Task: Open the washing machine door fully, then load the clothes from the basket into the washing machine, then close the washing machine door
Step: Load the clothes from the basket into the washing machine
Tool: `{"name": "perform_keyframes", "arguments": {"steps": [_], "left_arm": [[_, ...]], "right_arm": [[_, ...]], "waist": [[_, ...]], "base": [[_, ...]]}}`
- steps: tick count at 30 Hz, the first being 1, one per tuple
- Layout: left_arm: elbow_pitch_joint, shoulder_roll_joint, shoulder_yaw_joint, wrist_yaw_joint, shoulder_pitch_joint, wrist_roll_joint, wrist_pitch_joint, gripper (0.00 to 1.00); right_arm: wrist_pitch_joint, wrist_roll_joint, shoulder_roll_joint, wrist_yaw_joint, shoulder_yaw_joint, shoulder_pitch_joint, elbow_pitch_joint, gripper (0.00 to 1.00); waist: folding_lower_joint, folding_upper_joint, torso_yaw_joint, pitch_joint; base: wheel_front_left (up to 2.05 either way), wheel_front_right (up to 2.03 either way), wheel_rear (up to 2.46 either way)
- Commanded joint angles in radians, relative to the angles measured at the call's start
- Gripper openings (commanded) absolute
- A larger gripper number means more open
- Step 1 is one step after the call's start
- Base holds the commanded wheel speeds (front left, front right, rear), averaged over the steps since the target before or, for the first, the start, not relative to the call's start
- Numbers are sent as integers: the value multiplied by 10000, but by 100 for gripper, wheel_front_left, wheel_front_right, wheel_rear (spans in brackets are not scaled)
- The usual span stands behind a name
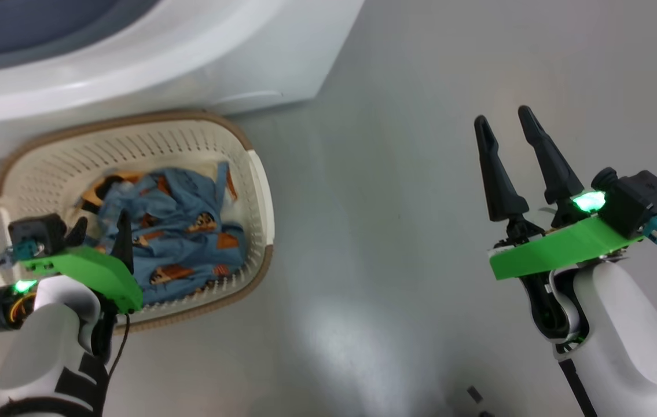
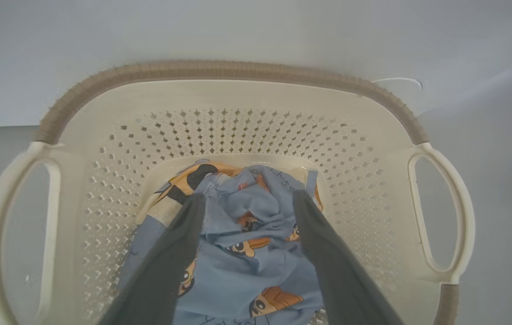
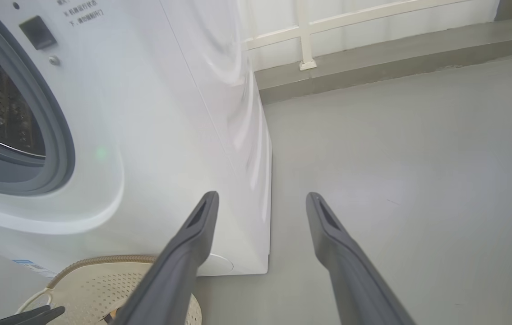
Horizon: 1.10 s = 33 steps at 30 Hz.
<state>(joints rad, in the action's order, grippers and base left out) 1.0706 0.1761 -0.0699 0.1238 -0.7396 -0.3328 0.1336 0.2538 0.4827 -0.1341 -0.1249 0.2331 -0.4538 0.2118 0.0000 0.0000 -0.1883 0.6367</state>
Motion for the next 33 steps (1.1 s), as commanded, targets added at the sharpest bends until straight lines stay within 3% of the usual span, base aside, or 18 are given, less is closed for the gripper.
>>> {"name": "perform_keyframes", "arguments": {"steps": [1, 15, 33], "left_arm": [[145, 441, 134, 14, -110, -93, -91, 100], [1736, 1066, -140, 28, -1485, -245, -1136, 100], [2153, 1719, -946, -541, -2666, 270, -3361, 100]], "right_arm": [[80, -84, 38, -58, 231, -5, -272, 100], [80, -34, 461, -58, 345, -517, -611, 100], [80, 11, 721, -58, 409, -786, -788, 100]], "waist": [[0, 0, -334, 820], [0, 0, -930, 2489], [0, 0, -1295, 3645]], "base": [[0, 0, 0], [0, 0, 0], [0, 0, 0]]}}
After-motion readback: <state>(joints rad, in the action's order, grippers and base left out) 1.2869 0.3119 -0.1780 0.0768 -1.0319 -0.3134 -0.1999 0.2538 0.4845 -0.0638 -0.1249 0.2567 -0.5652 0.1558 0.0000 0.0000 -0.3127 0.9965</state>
